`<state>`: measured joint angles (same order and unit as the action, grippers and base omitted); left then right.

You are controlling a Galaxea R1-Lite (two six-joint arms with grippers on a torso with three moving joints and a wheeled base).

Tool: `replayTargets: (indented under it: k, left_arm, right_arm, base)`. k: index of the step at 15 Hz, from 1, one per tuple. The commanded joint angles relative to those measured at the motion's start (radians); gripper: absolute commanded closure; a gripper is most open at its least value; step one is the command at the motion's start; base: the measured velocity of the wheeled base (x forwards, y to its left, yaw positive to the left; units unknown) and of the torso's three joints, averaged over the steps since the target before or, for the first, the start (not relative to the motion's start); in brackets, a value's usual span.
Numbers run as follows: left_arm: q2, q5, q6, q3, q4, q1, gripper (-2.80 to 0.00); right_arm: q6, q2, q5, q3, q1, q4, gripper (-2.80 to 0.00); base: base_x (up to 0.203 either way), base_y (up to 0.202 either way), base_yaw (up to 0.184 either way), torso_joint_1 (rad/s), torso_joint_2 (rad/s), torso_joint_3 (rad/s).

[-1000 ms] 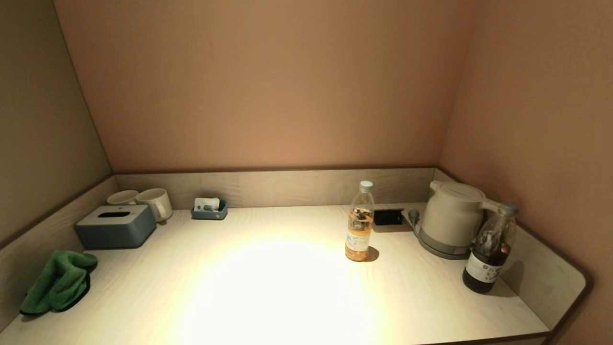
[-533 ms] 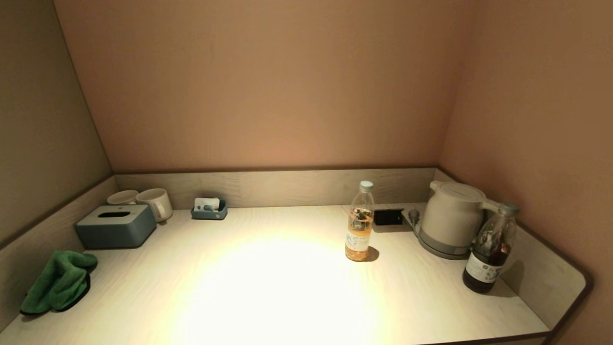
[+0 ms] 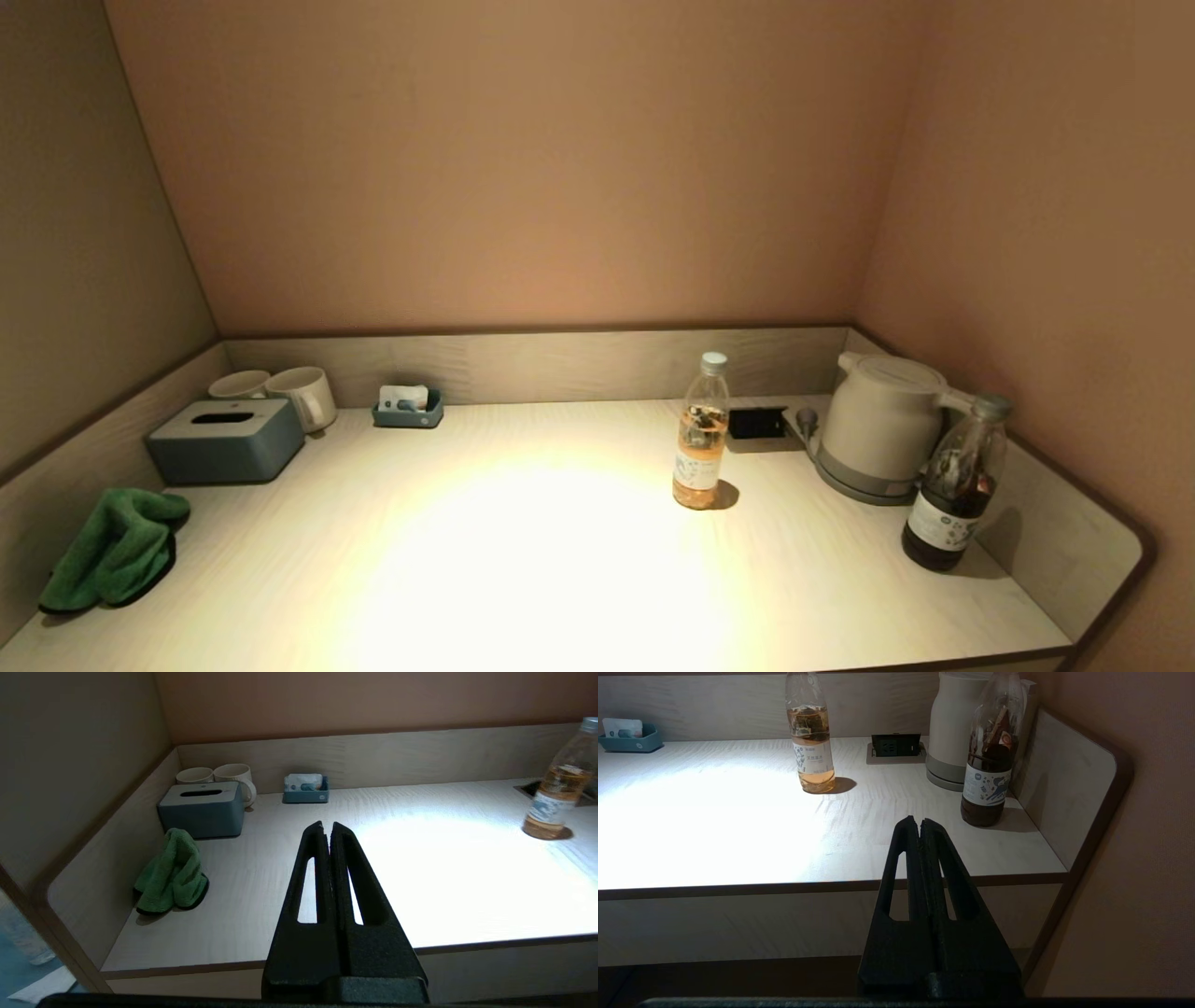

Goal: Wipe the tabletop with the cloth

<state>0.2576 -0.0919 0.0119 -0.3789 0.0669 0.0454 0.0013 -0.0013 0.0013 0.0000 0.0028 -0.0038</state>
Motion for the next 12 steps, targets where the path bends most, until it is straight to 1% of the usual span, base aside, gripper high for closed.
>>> replayTargets:
  k: [1, 8, 10, 11, 12]
  left_arm:
    - [-0.028, -0.028, -0.001, 0.013, 0.011, -0.018, 0.00]
    - [-0.099, -0.023, 0.004, 0.078, 0.001, -0.034, 0.00]
    - [-0.156, -0.022, 0.008, 0.081, 0.009, -0.035, 0.00]
    - [-0.175, 0.005, 0.035, 0.082, 0.008, -0.035, 0.00]
    - [-0.201, 0.028, 0.077, 0.083, 0.007, -0.035, 0.00]
  right_arm:
    - [0.000, 0.001, 0.000, 0.000, 0.000, -0.001, 0.00]
    - [0.000, 0.001, 0.000, 0.000, 0.000, -0.001, 0.00]
    - [0.000, 0.001, 0.000, 0.000, 0.000, -0.001, 0.00]
    - [0.000, 0.001, 0.000, 0.000, 0.000, -0.001, 0.00]
    - [0.000, 0.001, 0.000, 0.000, 0.000, -0.001, 0.00]
  base:
    - [0.000, 0.000, 0.000, 0.000, 0.00, 0.000]
    - [0.000, 0.000, 0.000, 0.000, 0.00, 0.000]
    - [0.000, 0.000, 0.000, 0.000, 0.00, 0.000]
    - [0.000, 0.000, 0.000, 0.000, 0.00, 0.000]
    - [0.000, 0.000, 0.000, 0.000, 0.00, 0.000]
